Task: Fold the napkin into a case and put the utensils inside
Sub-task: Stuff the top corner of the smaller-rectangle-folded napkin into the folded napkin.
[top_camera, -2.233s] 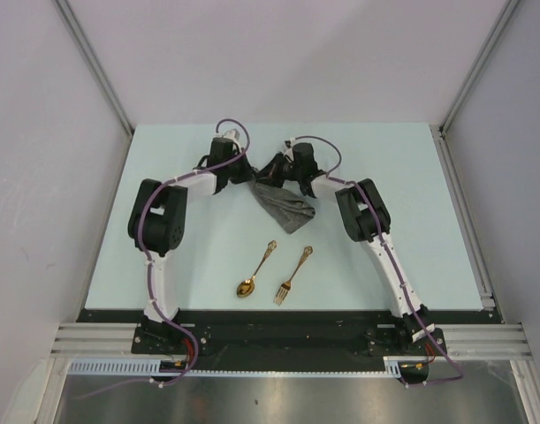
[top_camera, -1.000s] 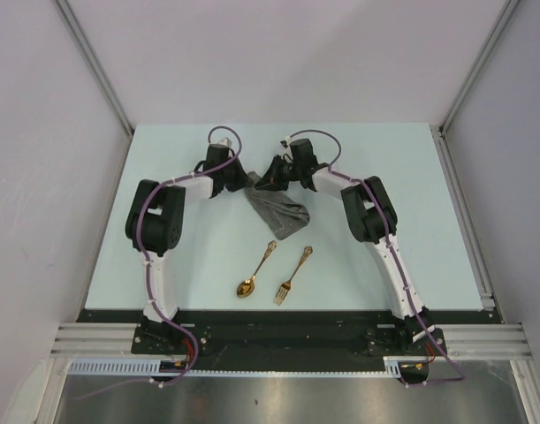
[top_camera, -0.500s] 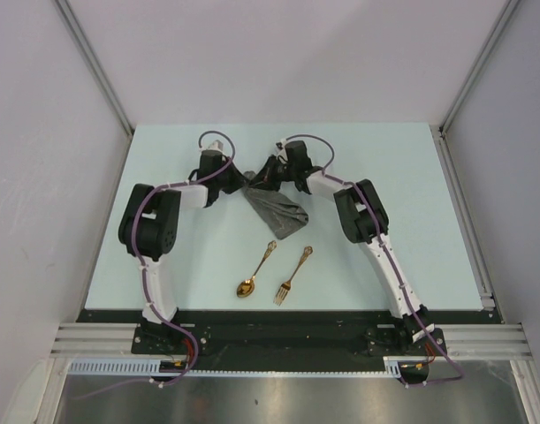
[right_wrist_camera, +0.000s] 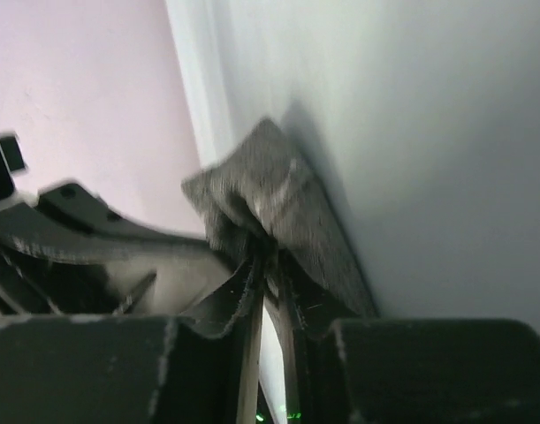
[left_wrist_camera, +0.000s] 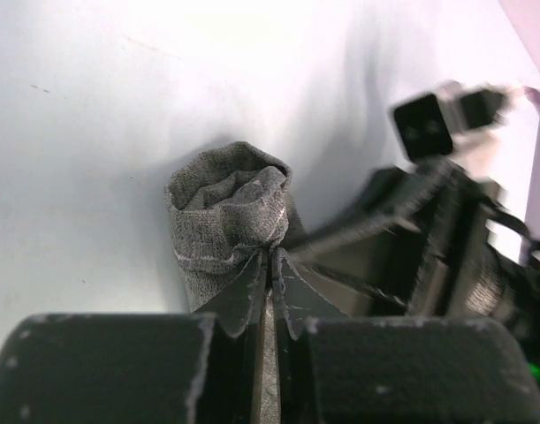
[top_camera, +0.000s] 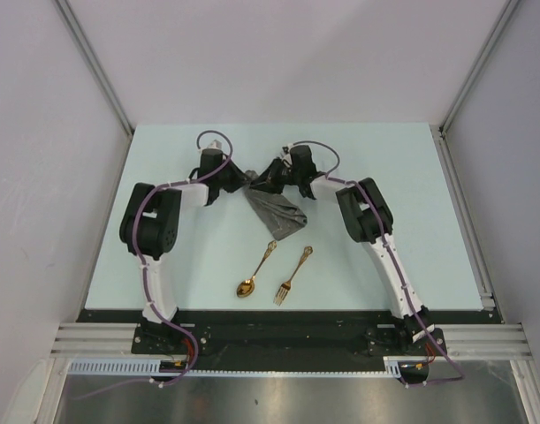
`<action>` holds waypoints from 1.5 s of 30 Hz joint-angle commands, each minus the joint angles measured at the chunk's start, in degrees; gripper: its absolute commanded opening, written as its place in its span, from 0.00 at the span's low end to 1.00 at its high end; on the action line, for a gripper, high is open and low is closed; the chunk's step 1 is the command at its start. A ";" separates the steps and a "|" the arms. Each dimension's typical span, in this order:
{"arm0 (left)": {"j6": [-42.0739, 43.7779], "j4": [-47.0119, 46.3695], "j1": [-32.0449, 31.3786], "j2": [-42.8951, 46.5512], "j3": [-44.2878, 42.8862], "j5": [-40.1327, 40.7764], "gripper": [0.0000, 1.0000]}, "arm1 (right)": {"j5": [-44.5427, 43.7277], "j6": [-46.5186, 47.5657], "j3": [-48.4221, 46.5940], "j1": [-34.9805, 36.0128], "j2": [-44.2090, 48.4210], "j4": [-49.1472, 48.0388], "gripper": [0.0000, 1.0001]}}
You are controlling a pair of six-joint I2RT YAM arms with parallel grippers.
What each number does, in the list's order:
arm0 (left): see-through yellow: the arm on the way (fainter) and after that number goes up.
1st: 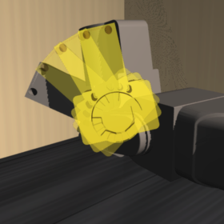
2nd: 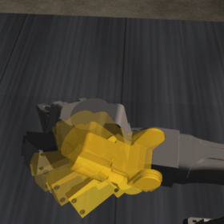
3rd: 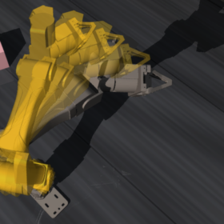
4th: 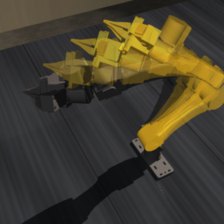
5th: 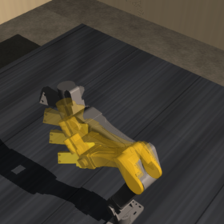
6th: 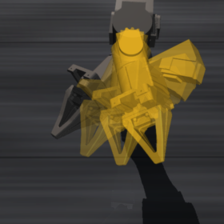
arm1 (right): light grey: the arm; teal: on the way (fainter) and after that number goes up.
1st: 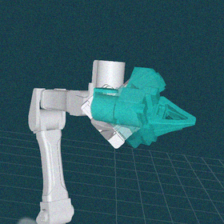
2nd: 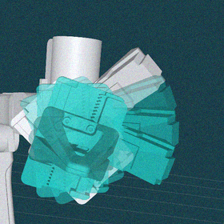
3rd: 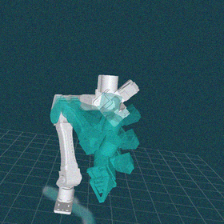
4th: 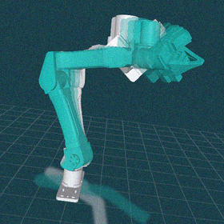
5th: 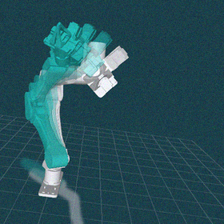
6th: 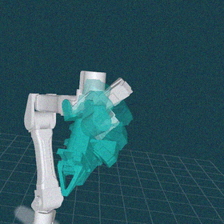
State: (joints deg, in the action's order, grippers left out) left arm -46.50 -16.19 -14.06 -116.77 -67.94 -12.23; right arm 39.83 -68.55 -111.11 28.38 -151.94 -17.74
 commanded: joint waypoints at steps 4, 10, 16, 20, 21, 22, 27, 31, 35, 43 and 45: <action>3.95 14.15 0.00 -5.21 -9.04 -1.13 0.11 | 0.25 21.16 7.04 -2.36 16.05 16.56 0.22; 8.42 20.48 0.00 -5.31 -12.82 0.97 0.29 | -1.32 39.30 9.24 -4.47 26.42 32.00 0.29; 11.43 25.58 -0.09 -0.04 -14.94 4.76 0.60 | -9.95 57.28 13.46 -4.92 33.02 46.10 0.53; 11.61 28.75 -0.87 4.87 -14.16 5.28 0.70 | -12.93 61.60 18.64 -4.48 36.62 46.74 0.61; 11.78 29.10 -1.05 7.50 -13.36 5.29 0.70 | -13.72 61.78 20.74 -4.30 37.58 46.48 0.63; 12.22 29.45 -1.05 8.74 -12.75 5.20 0.71 | -15.21 62.13 21.72 -4.13 39.25 46.48 0.65; 11.70 29.91 -1.49 15.69 -6.60 1.10 0.67 | -18.64 64.68 25.06 -0.88 42.95 49.02 0.70; 7.57 23.84 -2.63 21.04 3.06 -6.57 0.51 | -22.25 65.39 27.25 1.06 45.06 49.47 0.72; 4.06 16.46 -5.87 23.34 14.65 -13.16 0.28 | -22.96 66.97 30.33 1.24 46.56 48.94 0.73; -3.51 1.42 -15.11 22.64 21.80 -16.43 0.10 | -25.86 68.20 30.60 2.12 45.42 47.45 0.82; -3.77 1.60 -15.29 22.73 21.71 -15.72 0.08 | -26.47 68.38 30.43 2.20 44.54 46.83 0.82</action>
State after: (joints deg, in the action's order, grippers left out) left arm -46.81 -6.50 -29.15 -95.00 -46.35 -26.74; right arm 16.25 -1.85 -80.44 30.15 -107.39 31.35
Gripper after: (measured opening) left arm 0.096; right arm 0.816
